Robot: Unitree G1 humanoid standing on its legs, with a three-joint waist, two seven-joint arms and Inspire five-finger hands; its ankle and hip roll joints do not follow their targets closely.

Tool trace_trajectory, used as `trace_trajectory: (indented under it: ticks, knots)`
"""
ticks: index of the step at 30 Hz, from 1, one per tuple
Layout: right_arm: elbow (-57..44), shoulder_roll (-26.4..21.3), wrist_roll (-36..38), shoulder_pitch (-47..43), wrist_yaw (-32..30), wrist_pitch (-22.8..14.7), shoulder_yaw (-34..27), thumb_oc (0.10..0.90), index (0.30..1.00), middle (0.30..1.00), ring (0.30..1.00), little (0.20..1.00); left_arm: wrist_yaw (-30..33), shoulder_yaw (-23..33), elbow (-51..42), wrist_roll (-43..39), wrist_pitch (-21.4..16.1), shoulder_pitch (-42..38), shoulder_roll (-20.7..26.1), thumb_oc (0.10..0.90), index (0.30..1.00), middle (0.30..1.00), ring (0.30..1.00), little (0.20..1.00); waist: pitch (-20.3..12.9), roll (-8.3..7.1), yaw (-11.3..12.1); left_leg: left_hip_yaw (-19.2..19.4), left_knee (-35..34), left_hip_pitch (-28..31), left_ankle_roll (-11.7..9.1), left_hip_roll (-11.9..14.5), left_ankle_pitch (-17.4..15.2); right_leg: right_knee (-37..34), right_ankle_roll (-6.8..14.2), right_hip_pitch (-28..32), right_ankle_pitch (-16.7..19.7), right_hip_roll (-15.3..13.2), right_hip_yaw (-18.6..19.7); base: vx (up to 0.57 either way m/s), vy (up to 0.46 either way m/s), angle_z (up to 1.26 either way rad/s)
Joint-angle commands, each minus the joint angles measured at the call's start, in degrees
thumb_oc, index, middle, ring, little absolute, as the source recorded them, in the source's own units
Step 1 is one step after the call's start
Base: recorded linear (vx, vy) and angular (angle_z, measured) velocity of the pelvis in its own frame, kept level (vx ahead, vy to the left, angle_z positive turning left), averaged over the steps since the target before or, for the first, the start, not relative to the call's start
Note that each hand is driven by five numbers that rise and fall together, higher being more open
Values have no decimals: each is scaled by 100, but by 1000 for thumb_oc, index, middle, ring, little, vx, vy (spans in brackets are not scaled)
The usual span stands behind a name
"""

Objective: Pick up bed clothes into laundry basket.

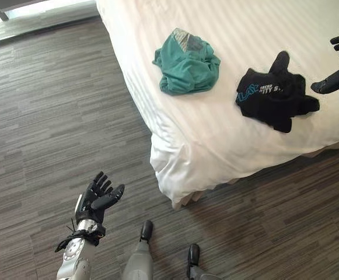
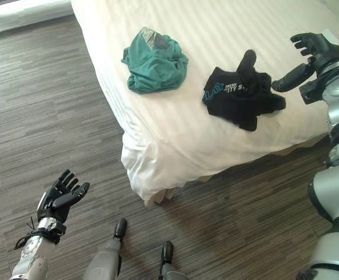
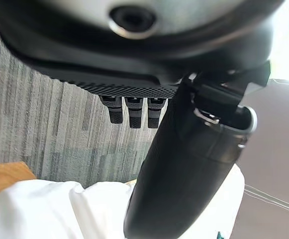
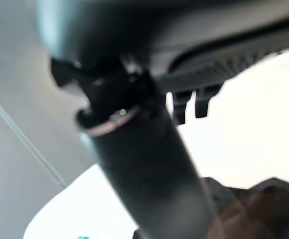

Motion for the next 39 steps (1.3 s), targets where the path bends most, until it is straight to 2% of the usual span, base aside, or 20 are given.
trace_trajectory:
  ticks: [1, 6, 11, 19, 21, 22, 27, 30, 37, 39]
  knots:
    - [27, -744, 173, -1247, -591, -289, 179, 800, 900, 900, 900, 900, -133, 76, -869, -64, -513, -274, 362, 800, 900, 900, 900, 900, 70, 95, 116, -24, 275, -345, -11, -292, -233, 629, 254, -674, -272, -89, 179, -81, 0, 5]
    - [-256, -968, 430, -1255, -693, -455, 135, 800, 900, 900, 900, 900, -93, 67, -1078, -84, -599, -280, 320, 800, 900, 900, 900, 900, 375, 173, 150, -69, 524, -815, 1, -337, -253, 886, 230, -1193, -268, -71, 290, -73, -1, 2]
    - [-562, -934, 808, -1649, -615, -601, 444, 800, 900, 900, 900, 900, -83, -109, -1083, -128, -669, -399, 252, 800, 900, 900, 900, 900, 556, 206, 146, -99, 782, -1242, 7, -415, -304, 1317, 172, -1743, -346, -19, 390, -37, 5, -2]
    - [-600, -653, 960, -1593, -505, -613, 449, 800, 900, 900, 900, 900, -8, -228, -948, -130, -693, -618, 196, 800, 900, 900, 900, 900, 730, 129, 180, -136, 1097, -1502, 30, -475, -444, 1521, 141, -1977, -397, 2, 451, -4, 0, 0]
    - [-606, -583, 954, -1587, -482, -601, 490, 425, 338, 338, 338, 338, 8, -230, -939, -122, -715, -658, 195, 800, 900, 900, 900, 900, 770, 112, 185, -144, 1149, -1518, 31, -498, -468, 1541, 131, -1987, -404, 6, 458, -9, 0, -2]
    - [-601, -566, 970, -1578, -501, -594, 471, 400, 300, 300, 300, 300, 12, -224, -933, -129, -719, -668, 192, 800, 900, 900, 900, 900, 780, 108, 187, -146, 1166, -1521, 35, -506, -478, 1553, 128, -1994, -402, 3, 465, 0, 0, 0]
    - [-629, -623, 1006, -1459, -537, -604, 367, 400, 300, 300, 300, 300, 88, -123, -890, -149, -763, -692, 200, 800, 900, 900, 900, 900, 823, 77, 191, -155, 1251, -1491, 38, -517, -535, 1639, 120, -1993, -440, 1, 474, -13, 6, 0]
    - [-815, -842, 1035, -1065, -558, -644, 102, 400, 300, 300, 300, 300, 154, 29, -884, -185, -809, -729, 204, 800, 900, 900, 900, 900, 865, 21, 147, -172, 1368, -1451, 61, -525, -619, 1741, 106, -1981, -470, 15, 517, -34, 20, -4]
    - [-706, -1325, 1153, 494, -518, -692, -1116, 400, 300, 300, 300, 300, 182, 252, -880, -266, -862, -760, 243, 800, 900, 900, 900, 900, 881, -20, 37, -214, 1554, -1436, 80, -558, -758, 1985, 67, -2007, -604, -7, 522, -27, 6, 1]
    - [-643, -1341, 1372, 1010, -596, -730, -1759, 400, 300, 300, 300, 300, 195, 306, -830, -301, -878, -745, 170, 800, 900, 900, 900, 900, 886, 2, 4, -221, 1578, -1460, 94, -575, -753, 1996, 55, -2037, -576, 4, 550, -18, 10, 2]
